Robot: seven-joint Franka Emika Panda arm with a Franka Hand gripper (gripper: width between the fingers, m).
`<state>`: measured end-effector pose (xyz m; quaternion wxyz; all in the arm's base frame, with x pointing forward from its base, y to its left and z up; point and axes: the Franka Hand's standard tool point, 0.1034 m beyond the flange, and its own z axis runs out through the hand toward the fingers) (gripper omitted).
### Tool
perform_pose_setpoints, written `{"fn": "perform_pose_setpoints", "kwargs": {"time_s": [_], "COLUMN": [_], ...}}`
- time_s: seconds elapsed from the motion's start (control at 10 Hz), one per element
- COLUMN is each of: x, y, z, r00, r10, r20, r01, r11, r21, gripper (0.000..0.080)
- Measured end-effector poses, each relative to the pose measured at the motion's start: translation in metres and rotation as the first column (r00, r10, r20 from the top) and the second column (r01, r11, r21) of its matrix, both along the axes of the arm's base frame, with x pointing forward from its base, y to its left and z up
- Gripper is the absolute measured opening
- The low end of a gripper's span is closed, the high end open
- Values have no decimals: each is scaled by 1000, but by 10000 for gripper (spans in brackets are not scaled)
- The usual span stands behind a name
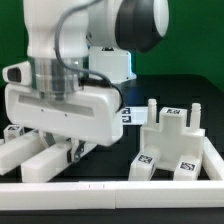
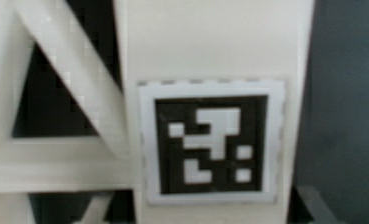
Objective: Assemble chair
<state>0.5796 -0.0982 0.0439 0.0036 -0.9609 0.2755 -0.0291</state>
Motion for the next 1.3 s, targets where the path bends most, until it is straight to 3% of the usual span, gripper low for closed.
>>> {"fn": "perform_pose_setpoints", "kwargs": {"time_s": [0.1, 0.2, 0.3, 0.5, 0.6, 0.8, 1.1, 1.3], "x": [5, 12, 19, 30, 35, 33, 34, 40], "y": [8, 22, 41, 89, 102, 96, 101, 139], "z": [28, 55, 73, 93, 97, 93, 94, 105], "r00": [1000, 999, 998, 999, 999, 999, 999, 990], "r10": [-1, 3, 23, 12, 24, 19, 27, 126], "r20": [23, 47, 57, 39, 40, 35, 33, 56], "r01": [0, -4, -23, -12, -24, -19, -27, -126], "r11": [1000, 1000, 1000, 1000, 1000, 1000, 1000, 992], "r21": [29, 27, 10, 0, 1, 0, -2, -12], "gripper": [281, 281, 281, 282, 282, 282, 282, 282]}}
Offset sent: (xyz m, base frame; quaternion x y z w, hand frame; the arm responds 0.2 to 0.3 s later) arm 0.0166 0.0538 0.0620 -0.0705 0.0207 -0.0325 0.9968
